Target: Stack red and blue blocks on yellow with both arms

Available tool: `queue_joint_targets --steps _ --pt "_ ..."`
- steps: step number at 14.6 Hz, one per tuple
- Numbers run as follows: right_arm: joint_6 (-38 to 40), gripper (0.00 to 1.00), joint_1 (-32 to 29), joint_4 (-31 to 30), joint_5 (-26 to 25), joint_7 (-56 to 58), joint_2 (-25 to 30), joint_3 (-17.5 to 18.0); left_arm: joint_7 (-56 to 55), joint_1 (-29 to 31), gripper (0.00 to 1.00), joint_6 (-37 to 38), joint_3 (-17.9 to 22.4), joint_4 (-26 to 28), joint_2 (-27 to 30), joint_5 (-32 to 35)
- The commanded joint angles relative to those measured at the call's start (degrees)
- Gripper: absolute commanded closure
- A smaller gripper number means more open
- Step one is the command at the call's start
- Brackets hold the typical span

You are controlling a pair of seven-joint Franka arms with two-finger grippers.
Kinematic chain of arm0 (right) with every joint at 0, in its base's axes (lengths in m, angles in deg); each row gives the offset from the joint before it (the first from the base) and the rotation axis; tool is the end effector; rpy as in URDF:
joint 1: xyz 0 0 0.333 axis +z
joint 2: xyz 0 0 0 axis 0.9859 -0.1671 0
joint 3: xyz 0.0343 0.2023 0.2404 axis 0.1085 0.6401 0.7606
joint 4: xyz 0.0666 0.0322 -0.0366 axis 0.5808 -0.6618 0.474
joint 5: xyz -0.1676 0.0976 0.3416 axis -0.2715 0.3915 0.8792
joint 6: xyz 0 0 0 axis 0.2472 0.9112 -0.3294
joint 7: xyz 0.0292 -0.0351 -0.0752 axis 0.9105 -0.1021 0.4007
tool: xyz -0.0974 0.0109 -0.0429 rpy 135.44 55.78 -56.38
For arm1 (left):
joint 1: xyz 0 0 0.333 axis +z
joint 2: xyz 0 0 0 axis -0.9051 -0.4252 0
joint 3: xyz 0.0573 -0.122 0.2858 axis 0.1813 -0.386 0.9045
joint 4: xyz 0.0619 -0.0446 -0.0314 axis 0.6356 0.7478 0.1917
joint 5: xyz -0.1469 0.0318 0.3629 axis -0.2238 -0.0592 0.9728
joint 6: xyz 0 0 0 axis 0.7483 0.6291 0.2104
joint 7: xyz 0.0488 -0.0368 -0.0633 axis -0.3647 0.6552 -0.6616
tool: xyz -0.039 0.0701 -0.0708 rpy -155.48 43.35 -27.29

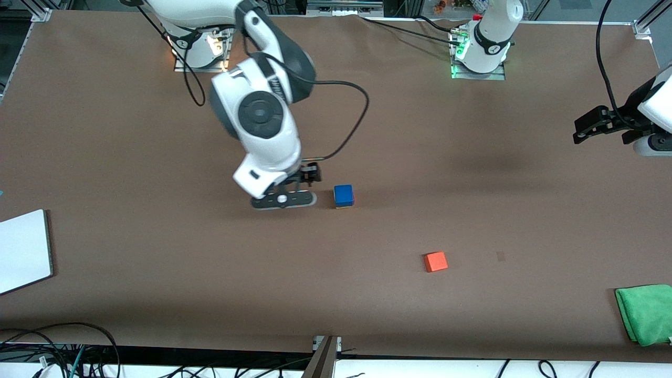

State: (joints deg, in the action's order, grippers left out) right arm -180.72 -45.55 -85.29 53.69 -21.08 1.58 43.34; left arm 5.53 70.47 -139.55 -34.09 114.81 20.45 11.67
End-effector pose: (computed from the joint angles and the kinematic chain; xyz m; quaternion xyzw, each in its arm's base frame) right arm 0.6206 0.3975 0.4516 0.9982 0.0551 -0.0171 0.0149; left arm 0.5741 -0.0098 0.6185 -0.9996 -0.0022 0.0227 0.0147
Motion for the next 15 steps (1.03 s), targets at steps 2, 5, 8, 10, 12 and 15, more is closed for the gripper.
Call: queue_joint_targets --steps 2,5,8,10,12,15 --pt "7.16 0.00 -5.80 -0.74 -0.10 7.04 4.88 0.40 0.76 0.25 0.00 1.13 -0.01 -0.88 -0.13 -0.63" --pt "11.91 0.00 -12.83 -0.66 -0.02 14.85 6.56 0.31 0.85 0.25 0.00 1.31 -0.10 -0.62 -0.04 -0.63" --pt "19.03 0.00 -18.64 -0.83 -0.19 20.05 9.37 -0.65 0.76 0.34 0.00 1.31 0.08 -0.36 -0.04 -0.63" --pt "21.06 0.00 -22.33 -1.01 -0.10 25.32 10.16 -1.45 0.85 0.34 0.00 1.22 0.25 -0.36 -0.04 -0.63" --pt "20.37 0.00 -24.71 -6.77 -0.28 25.08 14.18 -1.36 0.76 0.25 0.00 1.31 -0.01 -0.36 -0.04 -0.54" --pt "13.37 0.00 -27.88 -16.63 -0.19 25.60 20.26 -1.36 0.76 0.25 0.00 1.22 -0.01 -0.45 -0.04 -0.54"
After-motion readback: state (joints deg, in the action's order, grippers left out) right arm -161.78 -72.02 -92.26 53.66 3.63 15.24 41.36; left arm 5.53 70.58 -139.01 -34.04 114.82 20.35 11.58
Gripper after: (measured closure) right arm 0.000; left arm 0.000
